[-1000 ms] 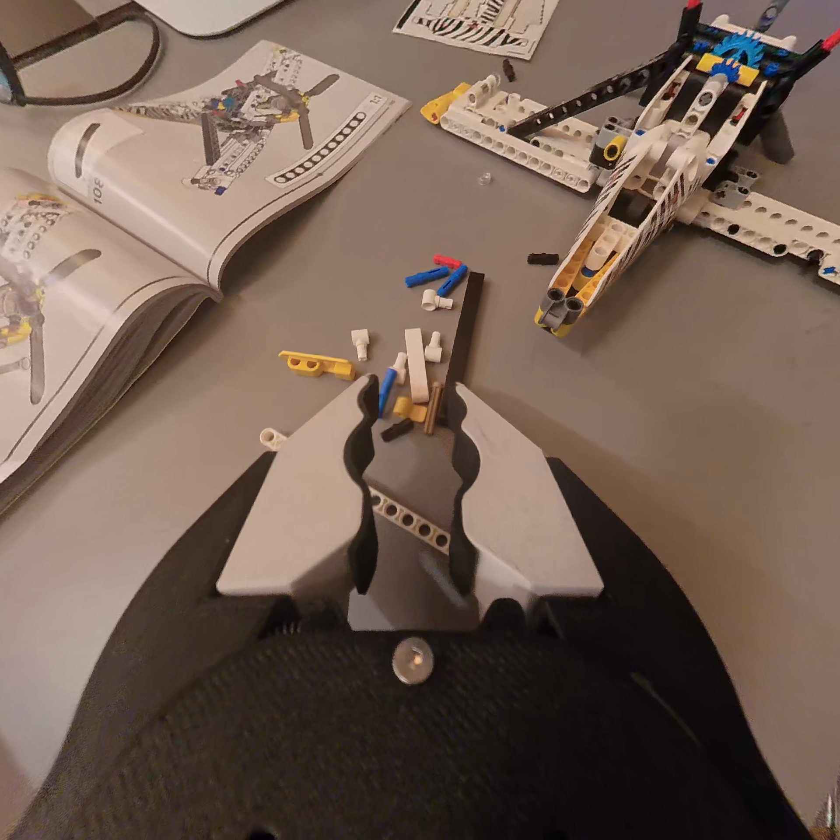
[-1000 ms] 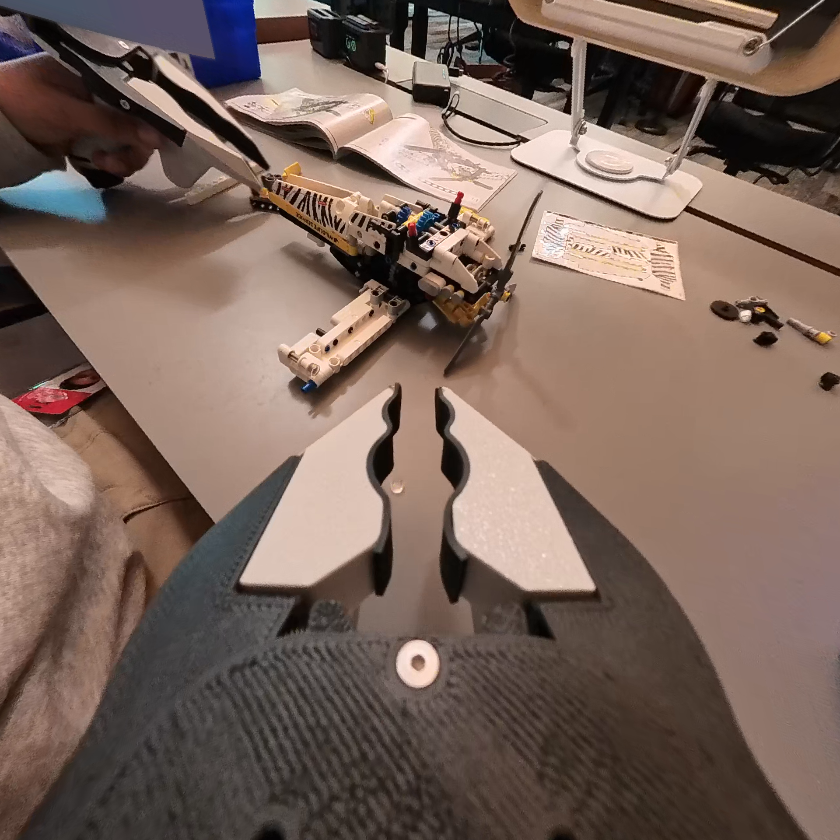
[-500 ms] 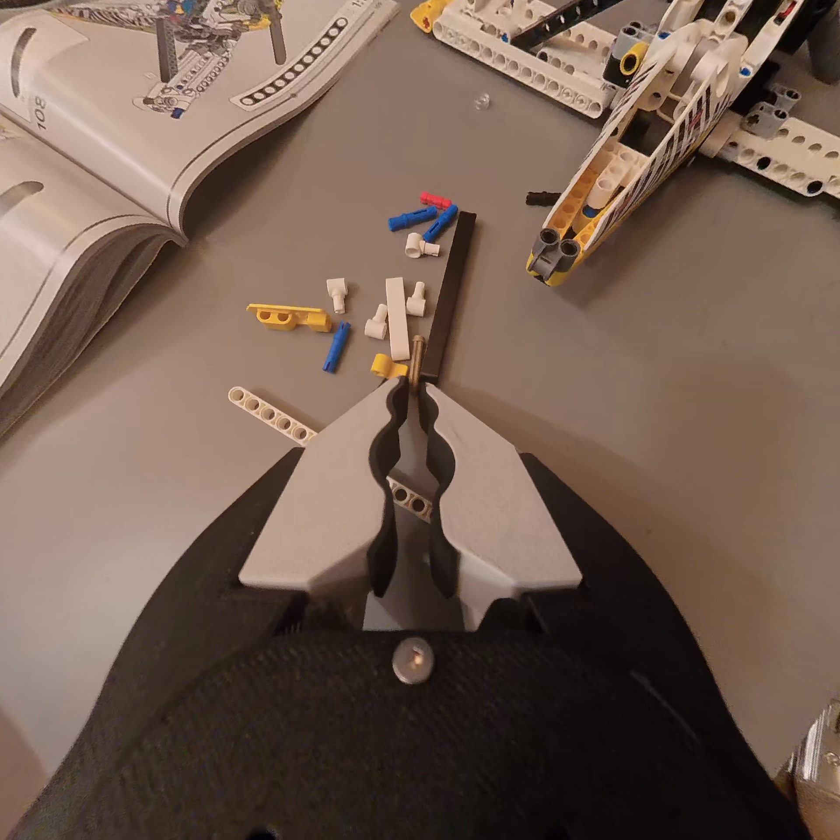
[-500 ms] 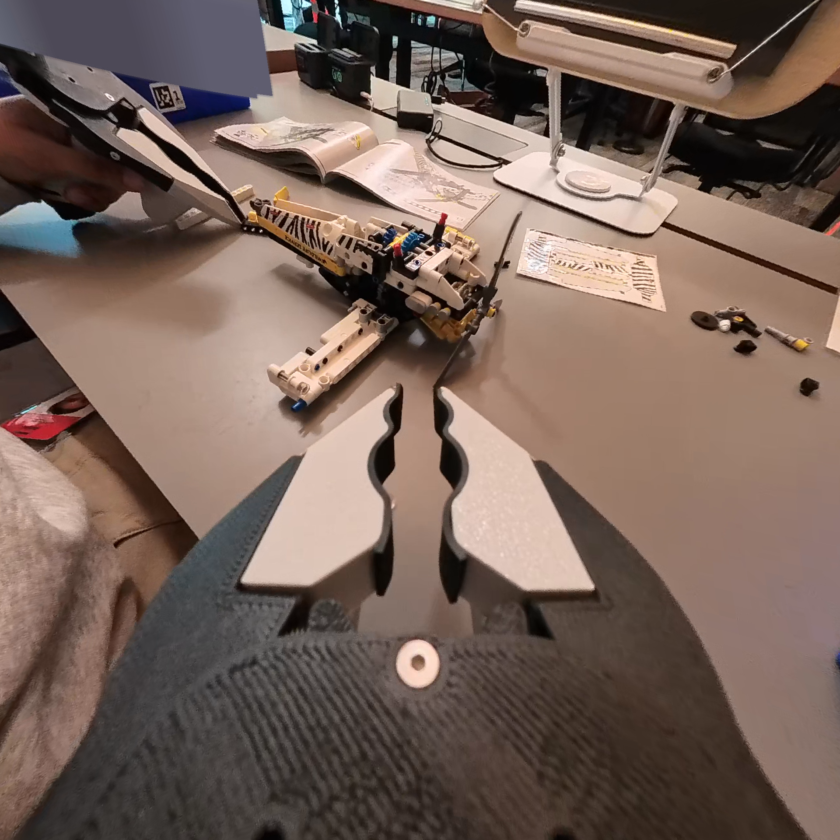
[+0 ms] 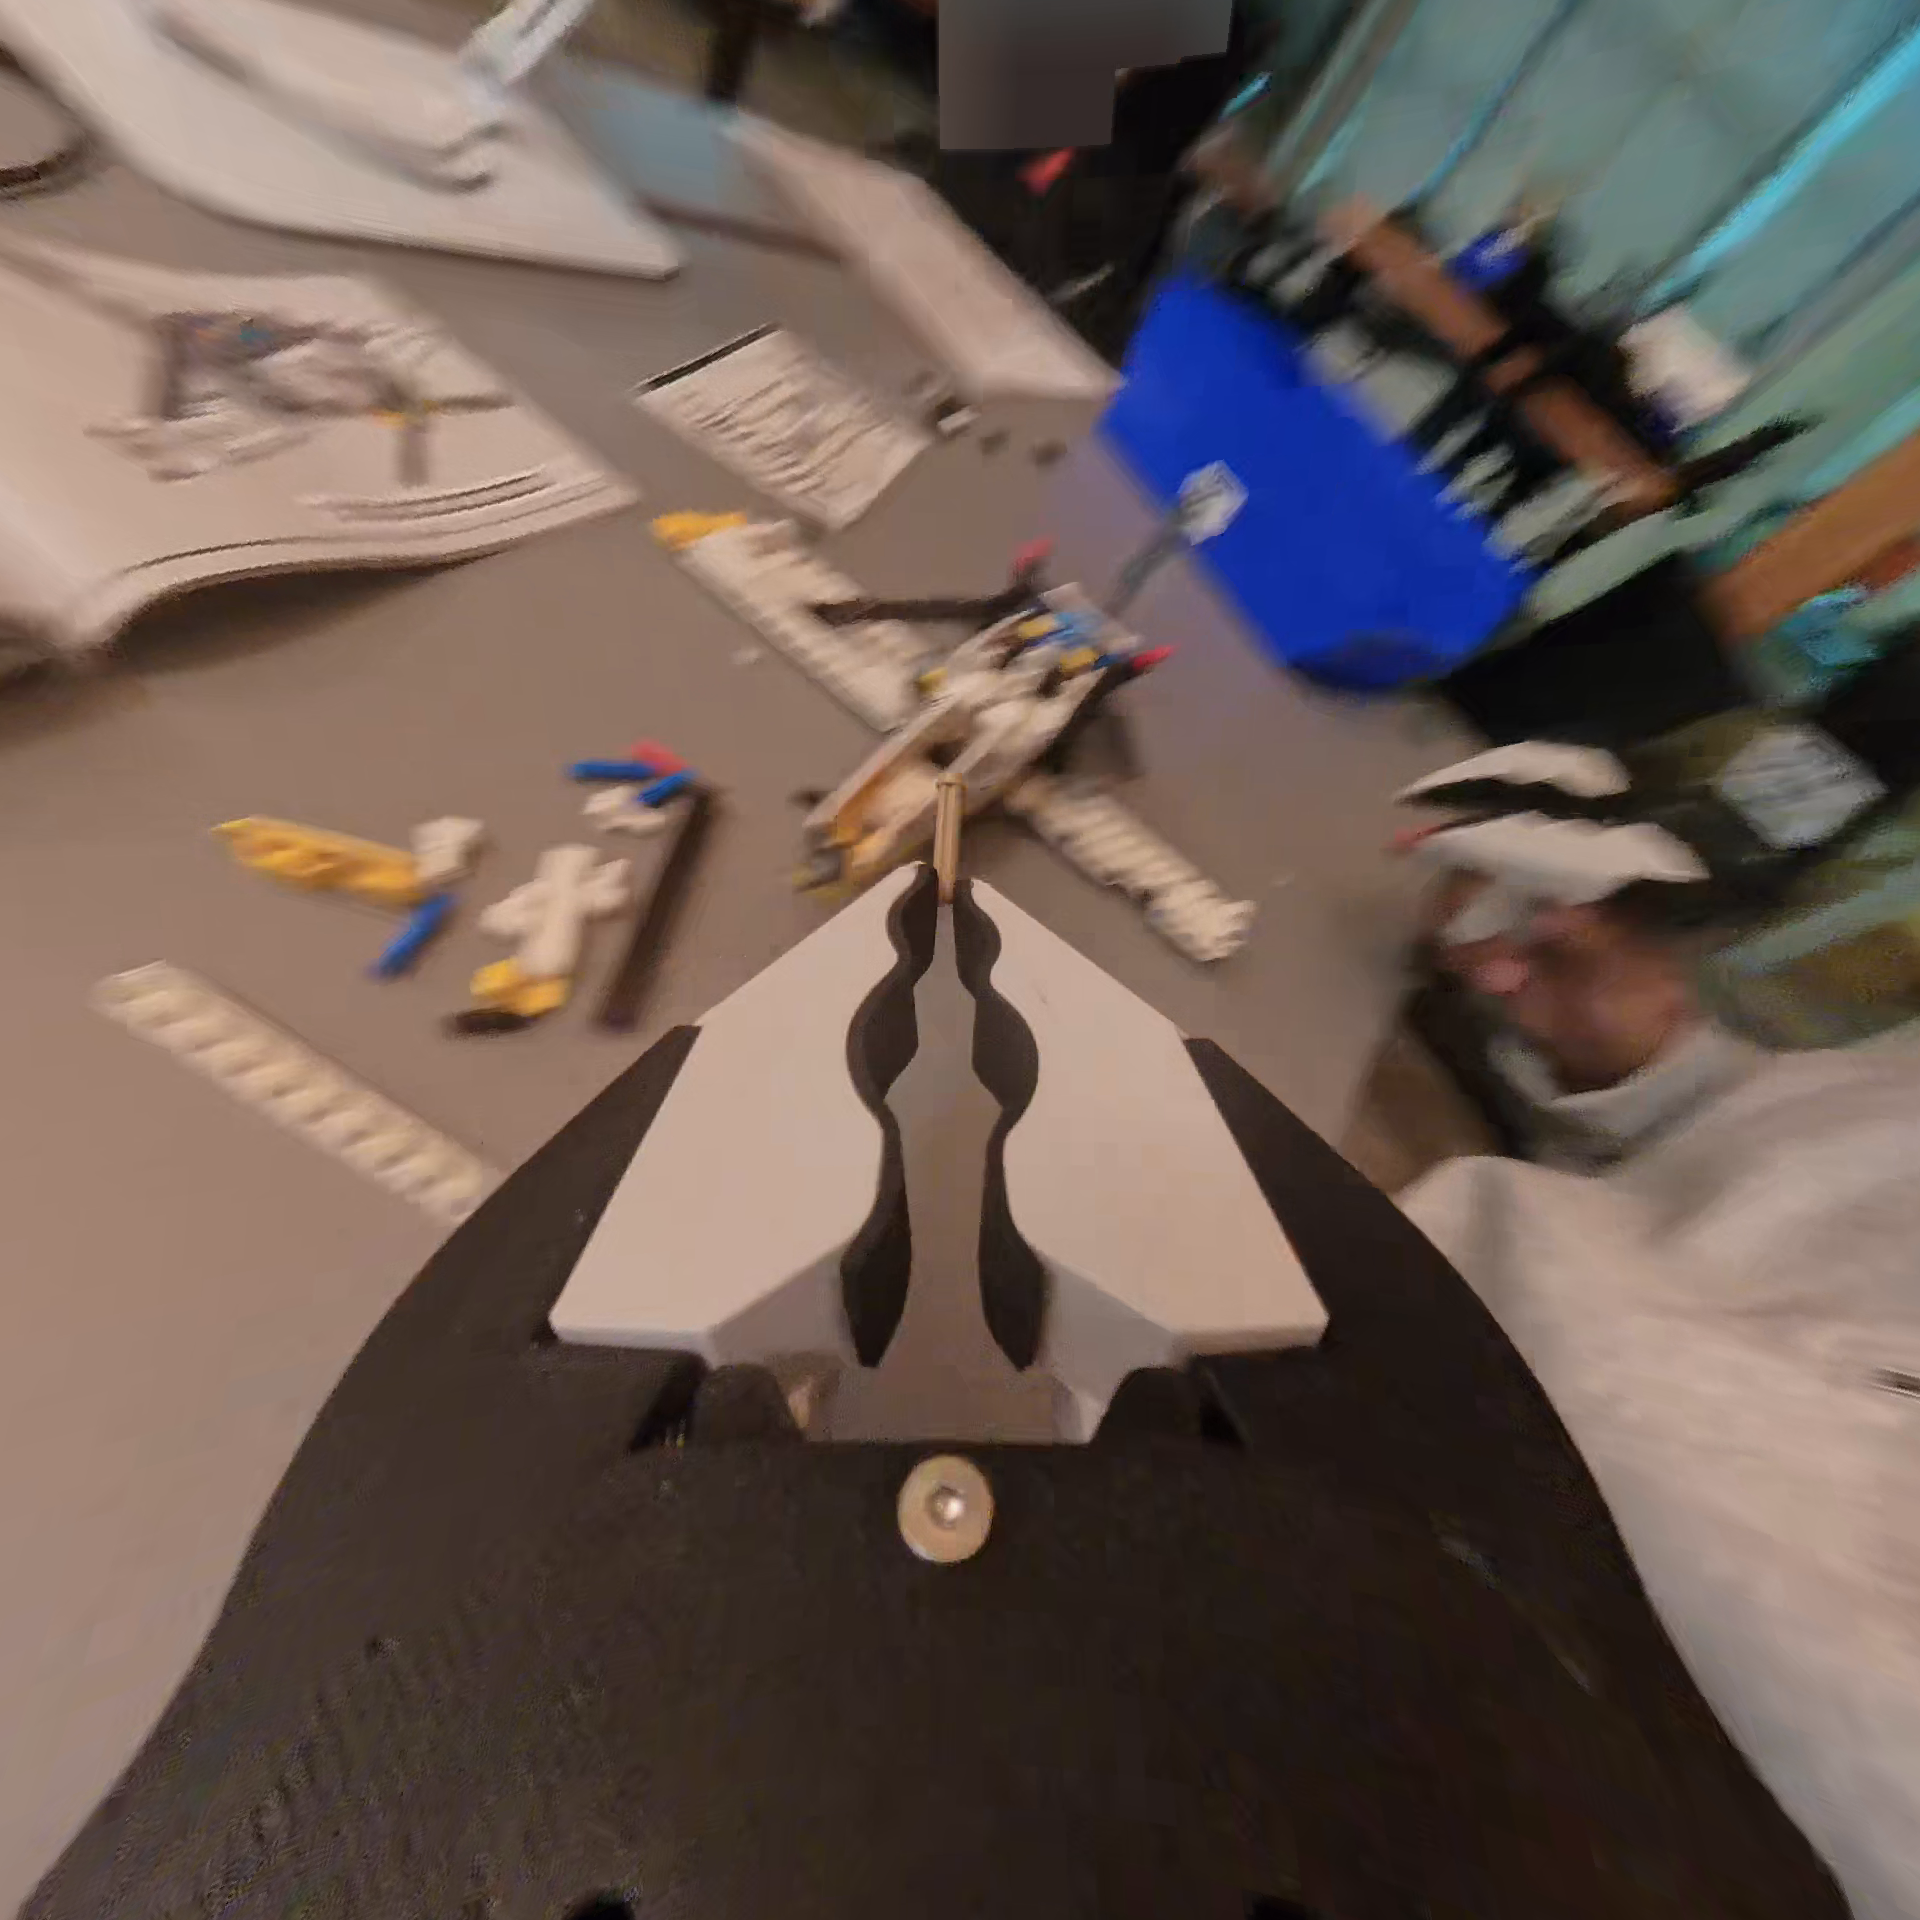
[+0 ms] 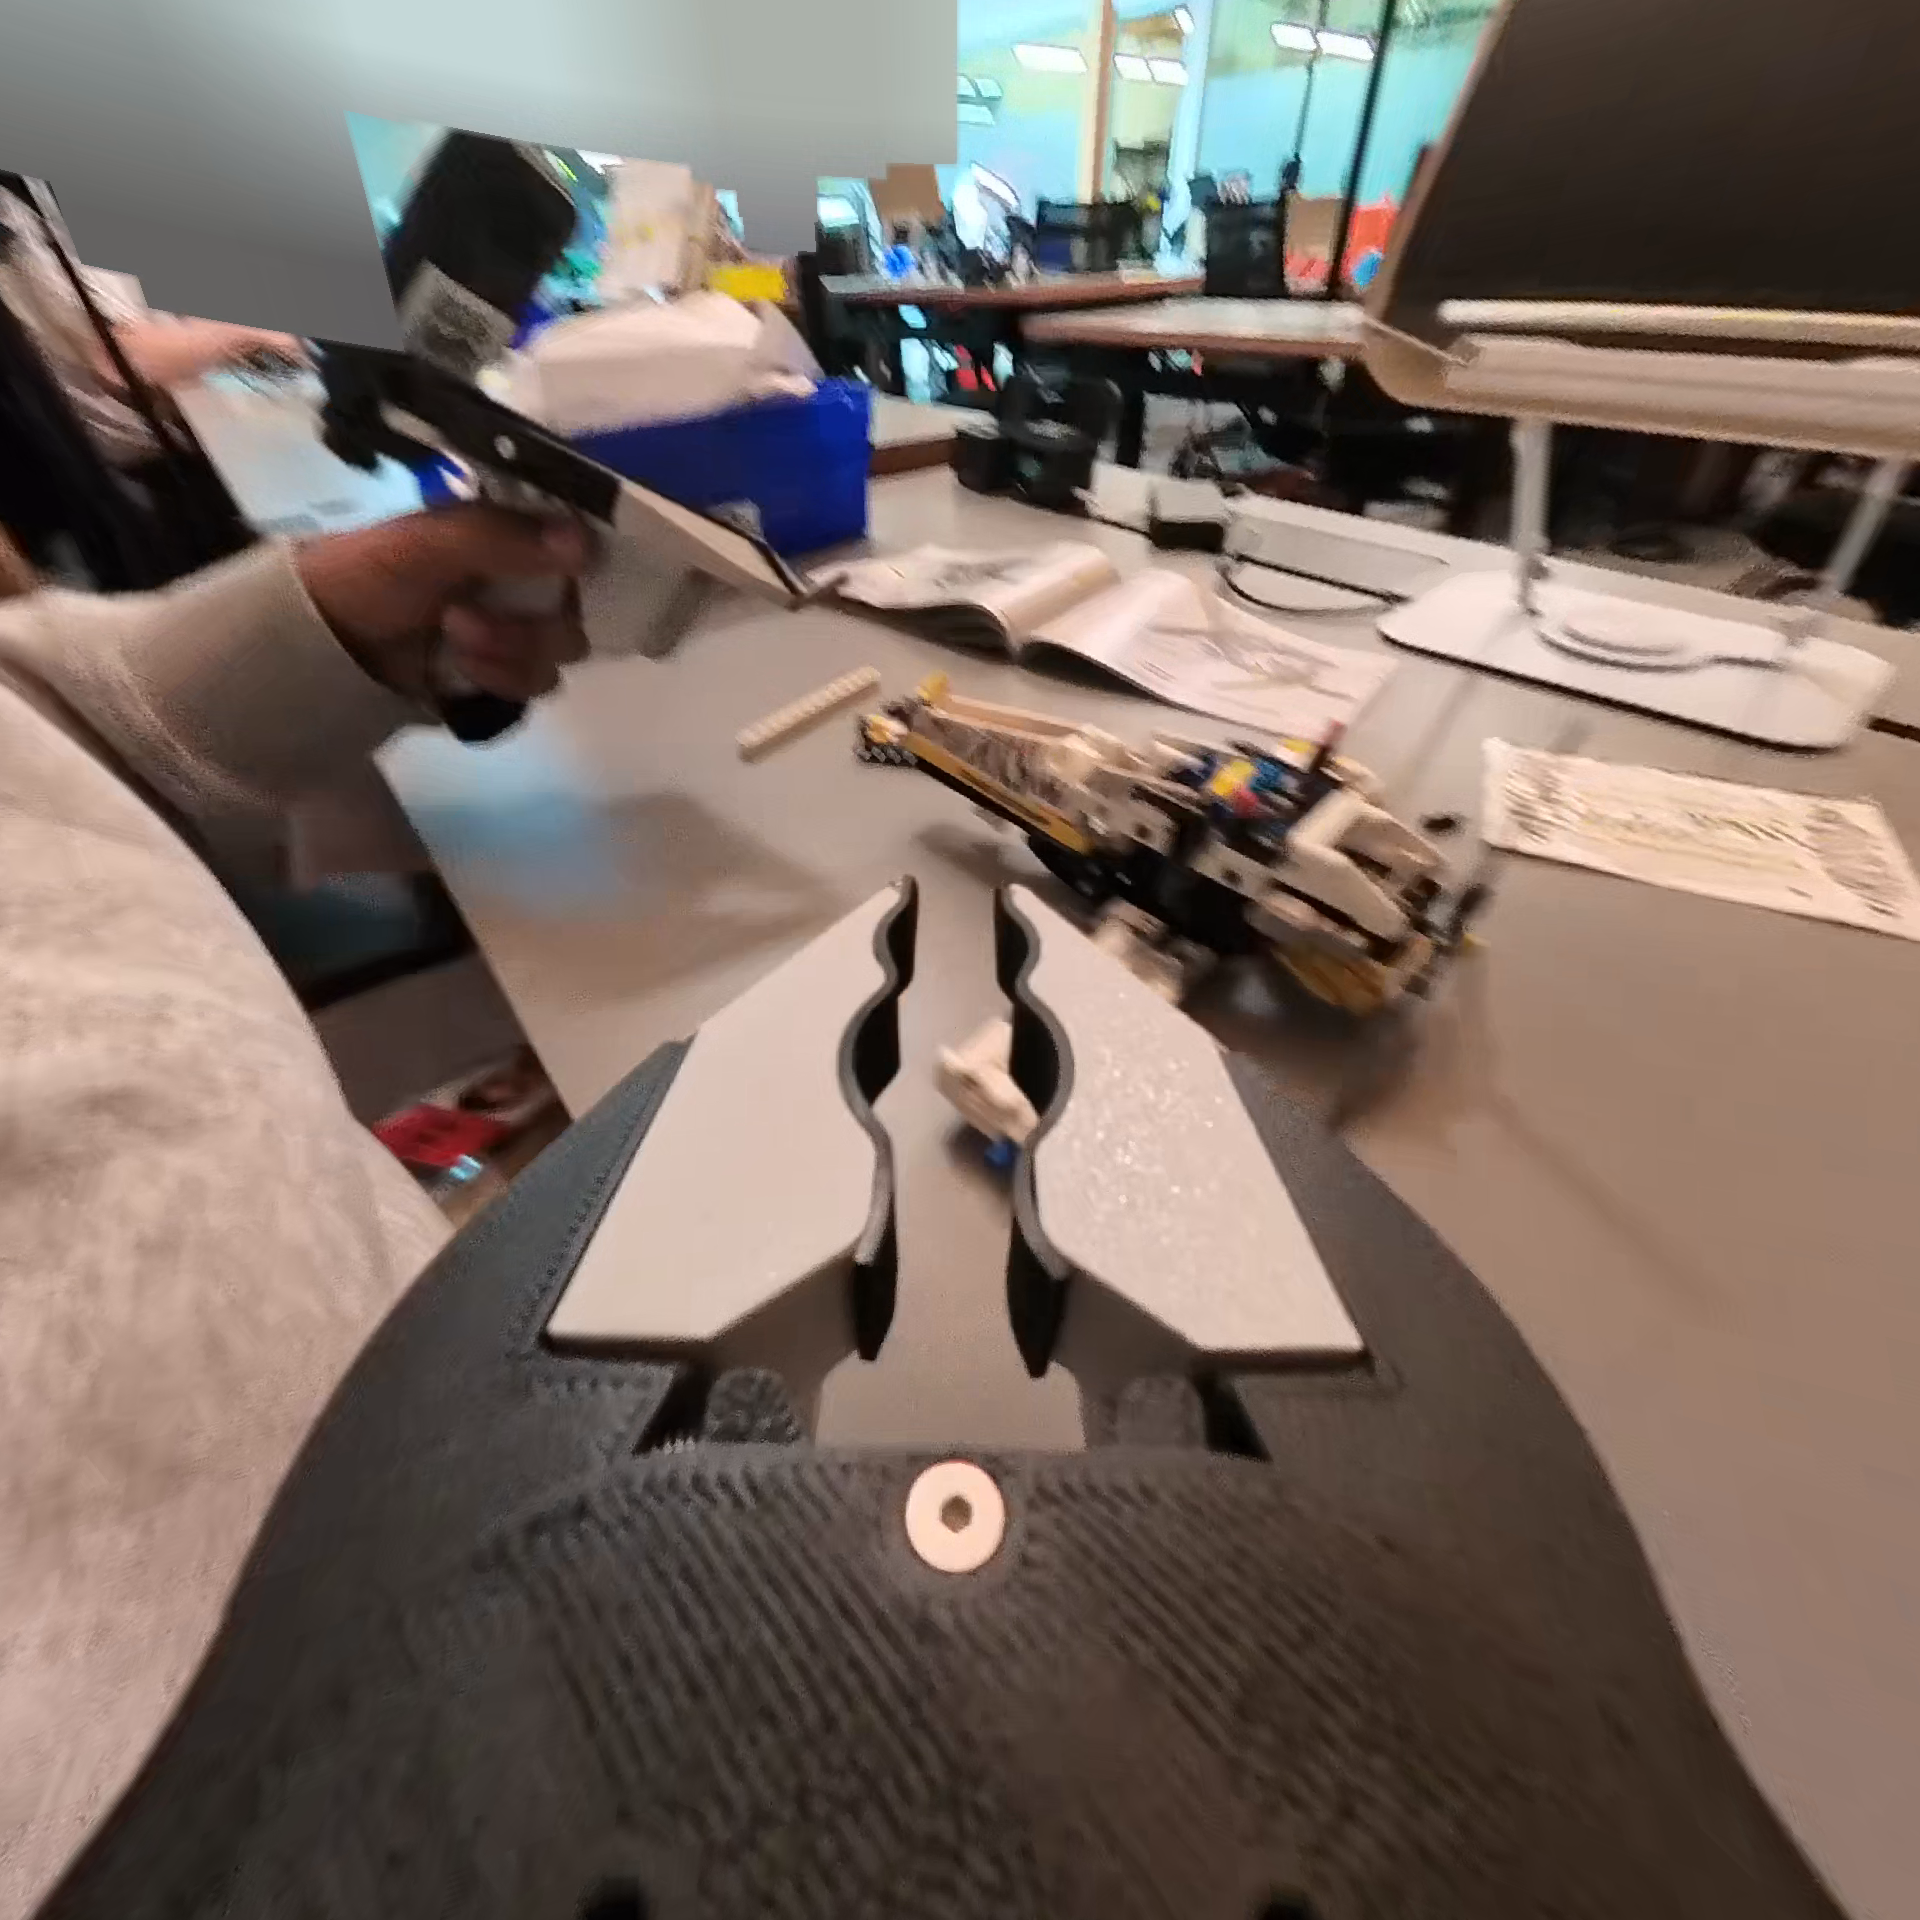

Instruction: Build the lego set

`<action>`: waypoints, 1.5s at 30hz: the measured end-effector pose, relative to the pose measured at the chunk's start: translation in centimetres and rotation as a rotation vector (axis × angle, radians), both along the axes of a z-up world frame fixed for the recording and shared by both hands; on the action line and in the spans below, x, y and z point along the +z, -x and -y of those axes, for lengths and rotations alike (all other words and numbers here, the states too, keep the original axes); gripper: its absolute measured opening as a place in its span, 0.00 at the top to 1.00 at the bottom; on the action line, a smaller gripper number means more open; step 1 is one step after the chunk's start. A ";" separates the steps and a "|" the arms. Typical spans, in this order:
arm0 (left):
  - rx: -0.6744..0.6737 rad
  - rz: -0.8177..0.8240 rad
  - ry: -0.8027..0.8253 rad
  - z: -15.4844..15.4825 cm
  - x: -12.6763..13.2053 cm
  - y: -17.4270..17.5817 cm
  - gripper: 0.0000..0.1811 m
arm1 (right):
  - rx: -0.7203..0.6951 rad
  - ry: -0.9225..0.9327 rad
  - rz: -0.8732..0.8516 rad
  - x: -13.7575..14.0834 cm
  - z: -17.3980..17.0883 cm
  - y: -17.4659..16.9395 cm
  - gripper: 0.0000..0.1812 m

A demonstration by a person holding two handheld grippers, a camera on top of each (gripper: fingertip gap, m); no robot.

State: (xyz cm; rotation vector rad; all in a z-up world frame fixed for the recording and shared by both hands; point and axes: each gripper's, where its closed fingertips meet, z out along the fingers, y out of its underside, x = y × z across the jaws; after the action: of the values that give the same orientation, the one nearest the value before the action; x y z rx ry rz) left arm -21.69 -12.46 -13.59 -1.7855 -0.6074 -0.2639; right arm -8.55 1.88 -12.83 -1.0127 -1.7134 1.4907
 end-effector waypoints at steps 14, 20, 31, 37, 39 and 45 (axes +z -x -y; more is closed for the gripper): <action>-0.374 -0.065 -0.486 -7.4 6.2 -16.1 1.00 | 0.224 0.504 -0.192 6.9 6.7 -3.3 0.90; -0.330 -0.105 -0.438 -7.2 4.7 -16.0 1.00 | 0.150 0.311 -0.197 6.3 7.8 -3.1 1.00; -0.140 -0.172 -0.200 -6.0 -0.3 -11.4 1.00 | -0.123 -0.037 -0.014 4.3 -6.4 -5.3 0.94; -0.174 -0.183 -0.175 -7.1 -0.8 -12.4 1.00 | 0.021 -0.268 0.241 -4.8 -3.4 -7.3 0.87; -0.188 -0.183 -0.178 -7.4 -0.8 -12.7 1.00 | 0.074 -0.315 0.260 -6.2 -1.9 -6.6 0.85; -0.204 -0.203 -0.174 -7.3 -0.7 -13.5 1.00 | 0.136 -0.312 0.476 -9.2 -1.5 -5.1 0.83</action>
State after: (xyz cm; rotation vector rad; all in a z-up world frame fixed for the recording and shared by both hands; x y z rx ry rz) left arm -8.17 -5.11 -14.31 -1.6808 -0.2507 -0.2621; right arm -3.40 3.34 -21.99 -1.1594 -2.3028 1.0596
